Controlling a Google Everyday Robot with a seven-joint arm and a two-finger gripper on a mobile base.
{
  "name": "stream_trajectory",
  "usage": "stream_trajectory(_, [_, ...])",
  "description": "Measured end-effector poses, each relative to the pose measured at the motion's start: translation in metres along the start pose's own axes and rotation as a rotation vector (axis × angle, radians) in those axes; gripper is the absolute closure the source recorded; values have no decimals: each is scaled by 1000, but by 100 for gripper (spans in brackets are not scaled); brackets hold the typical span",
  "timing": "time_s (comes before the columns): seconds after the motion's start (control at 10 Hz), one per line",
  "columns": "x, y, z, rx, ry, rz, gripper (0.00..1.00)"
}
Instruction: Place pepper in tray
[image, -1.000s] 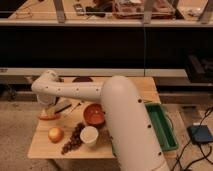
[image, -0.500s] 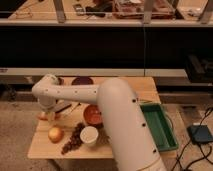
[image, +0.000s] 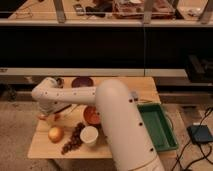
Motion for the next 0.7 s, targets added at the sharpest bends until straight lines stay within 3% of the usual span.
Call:
stream_trajectory(0.2, [1, 1, 4, -9, -11, -15, 77])
stream_trajectory(0.3, [3, 1, 7, -13, -21, -47, 82])
stream_trajectory(0.5, [3, 2, 4, -18, -31, -74, 82])
stream_trajectory(0.7, [6, 0, -16, 0, -35, -93, 82])
